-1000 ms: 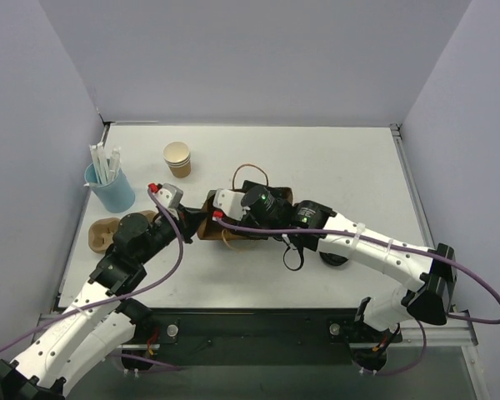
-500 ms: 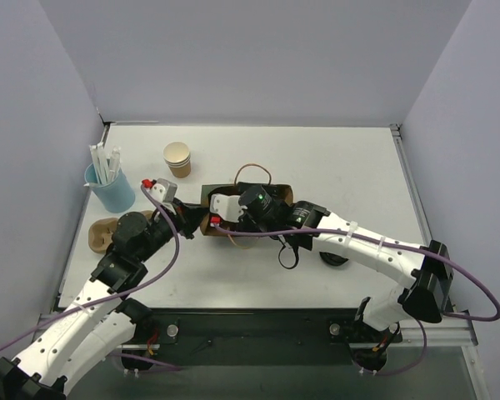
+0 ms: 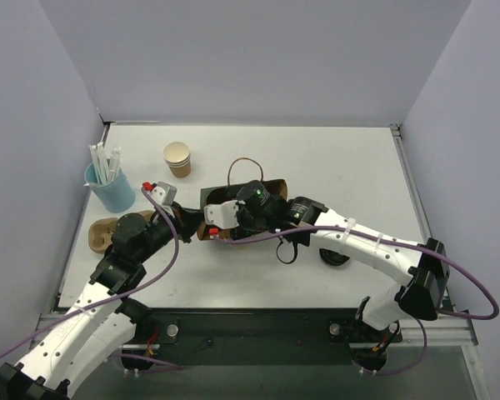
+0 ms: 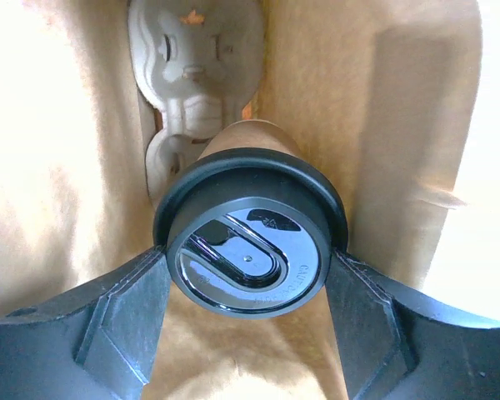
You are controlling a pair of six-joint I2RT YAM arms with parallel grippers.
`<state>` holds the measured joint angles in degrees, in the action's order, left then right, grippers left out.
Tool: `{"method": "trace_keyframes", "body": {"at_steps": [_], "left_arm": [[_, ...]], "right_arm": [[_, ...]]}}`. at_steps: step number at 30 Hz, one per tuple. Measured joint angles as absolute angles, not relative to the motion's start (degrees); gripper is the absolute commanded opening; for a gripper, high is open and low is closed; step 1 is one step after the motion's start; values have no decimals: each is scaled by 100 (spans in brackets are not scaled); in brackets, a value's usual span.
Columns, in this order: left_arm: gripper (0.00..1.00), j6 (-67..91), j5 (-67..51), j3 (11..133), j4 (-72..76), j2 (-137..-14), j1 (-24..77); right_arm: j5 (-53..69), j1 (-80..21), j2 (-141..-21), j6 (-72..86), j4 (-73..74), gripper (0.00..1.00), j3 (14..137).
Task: Pack the takeout coffee
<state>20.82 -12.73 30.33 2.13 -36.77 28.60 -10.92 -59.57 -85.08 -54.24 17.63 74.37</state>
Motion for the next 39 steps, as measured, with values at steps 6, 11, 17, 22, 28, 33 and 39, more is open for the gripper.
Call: {"method": "trace_keyframes", "body": {"at_steps": [6,11,17,22,28,33,39], "left_arm": [[0,2032,-1496,3079,43,-3789,2596],[0,1920,-1669,3081,25,-3820,2412],[0,1953,-1717,3238,32,-4014,2351],[0,2161,-1492,3463,-8,-4180,2351],[0,2176,-1063,3715,-45,-4211,2351],[0,2045,-1057,3710,-60,-4178,2353],[0,2010,-1164,3489,84,-4066,2351]], "right_arm": [[-860,-5955,-8523,-5819,2126,36,7992],[-716,-5870,-8523,-6099,2211,35,8141],[-642,-5675,-8527,-6335,2261,33,7937],[-545,-5673,-8722,-6344,2272,33,7891],[-454,-5745,-8788,-6292,2231,32,7662],[-447,-5739,-8799,-6289,2038,32,7470],[-436,-5647,-8952,-6287,1761,32,7467]]}}
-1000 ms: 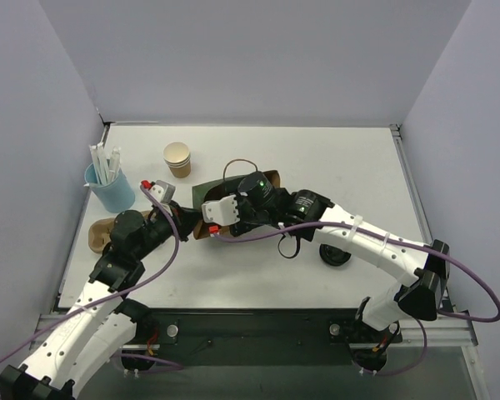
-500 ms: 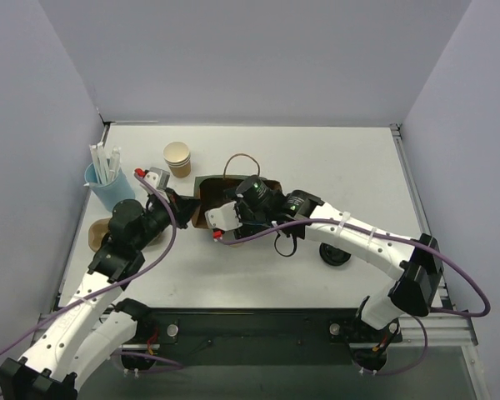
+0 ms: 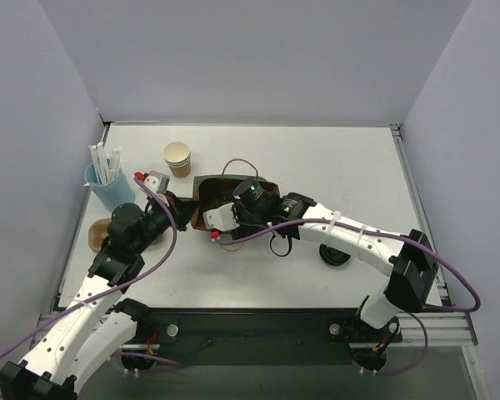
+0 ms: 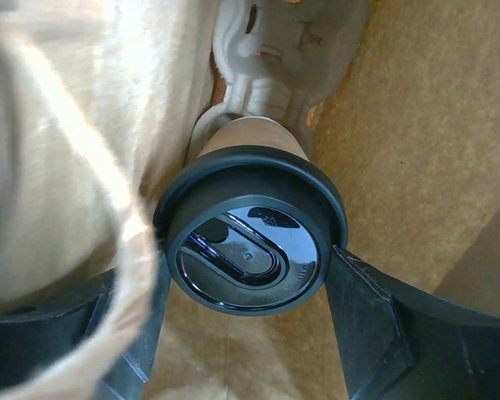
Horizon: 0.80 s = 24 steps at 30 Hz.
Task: Pack the takeout coffee
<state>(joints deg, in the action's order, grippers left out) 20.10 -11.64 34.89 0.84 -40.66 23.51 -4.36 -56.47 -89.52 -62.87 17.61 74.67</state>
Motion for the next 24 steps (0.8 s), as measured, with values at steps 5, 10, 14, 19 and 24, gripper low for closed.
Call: {"method": "trace_keyframes", "body": {"at_steps": [5,10,14,19,24], "left_arm": [[0,2010,-1240,3398,115,-4082,2351],[0,1957,-1284,3382,163,-4106,2351],[0,1872,-1382,3356,193,-4106,2353],[0,1782,-1500,3354,211,-4119,2353],[0,1761,-1590,3275,375,-4136,2353]], "right_arm": [[-401,-5535,-9157,-6278,1680,32,7568],[-346,-5404,-9181,-6195,1629,32,7623],[-309,-5240,-9181,-6171,1566,32,7719],[-235,-5068,-9181,-6180,1525,32,7811],[-178,-5022,-9181,-6202,1527,32,7817]]}}
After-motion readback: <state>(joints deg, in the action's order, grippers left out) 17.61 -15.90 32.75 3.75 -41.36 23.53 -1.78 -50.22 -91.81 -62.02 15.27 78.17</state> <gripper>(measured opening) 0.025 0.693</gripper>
